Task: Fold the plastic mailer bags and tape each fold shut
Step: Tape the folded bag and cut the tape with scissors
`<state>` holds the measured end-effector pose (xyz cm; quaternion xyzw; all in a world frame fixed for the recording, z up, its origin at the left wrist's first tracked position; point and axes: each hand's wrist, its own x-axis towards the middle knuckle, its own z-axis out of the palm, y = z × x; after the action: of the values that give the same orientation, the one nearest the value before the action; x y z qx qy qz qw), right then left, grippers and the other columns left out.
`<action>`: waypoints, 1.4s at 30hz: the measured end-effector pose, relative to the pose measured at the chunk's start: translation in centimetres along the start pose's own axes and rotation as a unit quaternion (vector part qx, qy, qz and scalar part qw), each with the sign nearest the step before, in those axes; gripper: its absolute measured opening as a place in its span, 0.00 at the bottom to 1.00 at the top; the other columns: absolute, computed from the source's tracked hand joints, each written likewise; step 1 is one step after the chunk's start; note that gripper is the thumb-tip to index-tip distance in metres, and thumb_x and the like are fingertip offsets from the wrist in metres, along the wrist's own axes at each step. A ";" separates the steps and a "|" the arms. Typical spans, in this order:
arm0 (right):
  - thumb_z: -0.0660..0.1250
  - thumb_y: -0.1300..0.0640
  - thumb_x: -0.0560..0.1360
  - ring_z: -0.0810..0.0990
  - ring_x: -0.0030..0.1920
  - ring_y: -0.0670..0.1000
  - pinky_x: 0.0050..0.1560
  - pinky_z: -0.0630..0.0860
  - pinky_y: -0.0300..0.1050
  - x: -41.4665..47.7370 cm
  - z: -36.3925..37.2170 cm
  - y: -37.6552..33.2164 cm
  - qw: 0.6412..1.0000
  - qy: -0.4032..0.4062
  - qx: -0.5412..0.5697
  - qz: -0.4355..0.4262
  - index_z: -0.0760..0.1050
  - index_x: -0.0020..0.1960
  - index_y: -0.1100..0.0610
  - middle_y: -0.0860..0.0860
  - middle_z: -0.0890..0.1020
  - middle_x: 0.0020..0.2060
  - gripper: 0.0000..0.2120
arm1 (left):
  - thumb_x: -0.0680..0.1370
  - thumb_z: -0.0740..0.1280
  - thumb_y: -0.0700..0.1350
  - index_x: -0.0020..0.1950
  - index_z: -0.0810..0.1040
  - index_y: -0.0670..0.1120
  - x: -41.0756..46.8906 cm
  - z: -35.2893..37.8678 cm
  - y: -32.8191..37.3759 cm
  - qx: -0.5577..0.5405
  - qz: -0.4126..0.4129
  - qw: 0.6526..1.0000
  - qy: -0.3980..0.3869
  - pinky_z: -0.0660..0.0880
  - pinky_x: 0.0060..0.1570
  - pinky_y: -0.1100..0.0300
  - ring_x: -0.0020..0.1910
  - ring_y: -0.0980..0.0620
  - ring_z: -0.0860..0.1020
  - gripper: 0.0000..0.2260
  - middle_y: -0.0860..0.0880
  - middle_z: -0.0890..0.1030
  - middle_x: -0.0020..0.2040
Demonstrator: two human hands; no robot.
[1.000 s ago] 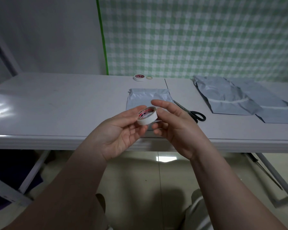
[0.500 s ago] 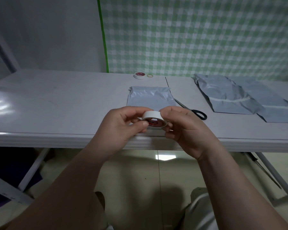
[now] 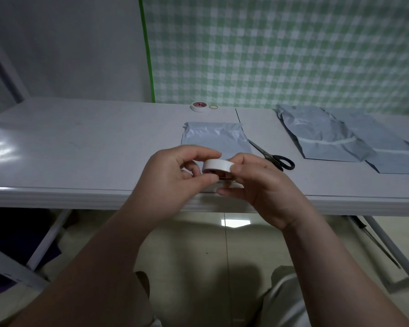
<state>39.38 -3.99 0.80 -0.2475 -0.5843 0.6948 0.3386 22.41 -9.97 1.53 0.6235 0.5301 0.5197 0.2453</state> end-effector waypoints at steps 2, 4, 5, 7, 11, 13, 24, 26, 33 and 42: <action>0.66 0.57 0.67 0.78 0.45 0.52 0.53 0.79 0.51 -0.1 -0.2 0.1 1.000 -0.008 0.021 0.012 0.74 0.39 0.60 0.53 0.79 0.38 0.05 | 0.69 0.76 0.38 0.43 0.82 0.57 0.1 -0.1 -0.1 -0.022 -0.012 1.000 -0.004 0.73 0.37 0.61 0.33 0.52 0.75 0.13 0.57 0.80 0.36; 0.63 0.58 0.68 0.79 0.43 0.52 0.56 0.77 0.55 -0.3 0.0 0.1 1.000 -0.008 0.013 0.020 0.75 0.38 0.59 0.53 0.79 0.36 0.05 | 0.68 0.76 0.39 0.41 0.82 0.55 0.2 -0.2 0.0 -0.031 -0.009 0.999 -0.003 0.73 0.36 0.62 0.33 0.52 0.75 0.11 0.55 0.81 0.35; 0.62 0.58 0.68 0.80 0.43 0.52 0.56 0.77 0.56 -0.4 0.1 0.0 1.000 -0.005 0.003 0.022 0.76 0.37 0.58 0.53 0.79 0.36 0.06 | 0.68 0.76 0.38 0.41 0.83 0.55 0.1 -0.2 0.0 -0.027 -0.004 1.000 -0.002 0.72 0.35 0.62 0.33 0.50 0.75 0.11 0.52 0.80 0.35; 0.63 0.57 0.68 0.82 0.44 0.52 0.55 0.77 0.54 -0.5 0.3 -0.2 0.999 0.001 -0.025 0.023 0.78 0.33 0.53 0.52 0.81 0.37 0.08 | 0.68 0.76 0.37 0.42 0.83 0.53 0.0 -0.1 0.3 -0.007 0.018 1.000 -0.007 0.71 0.35 0.59 0.33 0.46 0.74 0.11 0.48 0.80 0.36; 0.65 0.56 0.68 0.82 0.42 0.48 0.52 0.78 0.50 -0.5 0.5 -0.3 0.997 0.007 -0.079 0.018 0.76 0.33 0.53 0.48 0.81 0.34 0.05 | 0.67 0.73 0.42 0.43 0.84 0.51 0.0 0.0 0.7 0.058 0.074 0.995 -0.024 0.71 0.35 0.65 0.32 0.54 0.73 0.08 0.50 0.80 0.38; 0.67 0.56 0.67 0.81 0.41 0.47 0.53 0.78 0.51 -0.5 0.4 -0.2 0.996 0.015 -0.091 0.015 0.76 0.34 0.55 0.50 0.81 0.35 0.04 | 0.67 0.73 0.43 0.43 0.84 0.53 0.0 0.2 0.7 0.087 0.086 0.992 -0.028 0.71 0.35 0.66 0.32 0.55 0.73 0.08 0.52 0.80 0.38; 0.68 0.58 0.61 0.82 0.47 0.54 0.53 0.79 0.50 -0.6 -0.4 0.5 0.994 -0.069 0.083 0.005 0.75 0.36 0.58 0.53 0.79 0.43 0.05 | 0.68 0.71 0.39 0.38 0.85 0.48 -0.1 -0.2 0.9 -0.202 -0.112 0.960 -0.156 0.72 0.28 0.67 0.26 0.58 0.73 0.05 0.51 0.80 0.31; 0.74 0.56 0.58 0.81 0.49 0.55 0.53 0.79 0.51 -0.5 -0.5 0.7 0.989 -0.088 0.114 0.013 0.75 0.37 0.58 0.55 0.79 0.45 0.11 | 0.67 0.68 0.38 0.37 0.86 0.47 0.0 -0.3 0.8 -0.233 -0.140 0.948 -0.164 0.72 0.27 0.67 0.24 0.58 0.73 0.07 0.50 0.79 0.29; 0.74 0.46 0.64 0.82 0.50 0.52 0.47 0.79 0.44 -0.6 -0.4 0.7 0.996 -0.064 0.057 0.025 0.76 0.43 0.59 0.57 0.80 0.48 0.18 | 0.65 0.73 0.39 0.37 0.85 0.48 0.4 -0.4 1.3 -0.212 -0.153 0.953 -0.152 0.69 0.25 0.69 0.21 0.58 0.69 0.05 0.49 0.79 0.28; 0.73 0.54 0.67 0.81 0.51 0.54 0.52 0.79 0.46 -0.8 -0.3 0.6 0.997 -0.043 0.046 0.034 0.77 0.48 0.65 0.57 0.81 0.48 0.16 | 0.63 0.73 0.36 0.34 0.84 0.47 0.5 -0.2 1.3 -0.191 -0.178 0.956 -0.132 0.70 0.24 0.67 0.22 0.57 0.71 0.06 0.47 0.78 0.28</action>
<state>39.98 -4.48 0.12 -0.2209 -0.5568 0.7422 0.3007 22.75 -10.02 2.92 0.5237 0.4862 0.4720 0.5163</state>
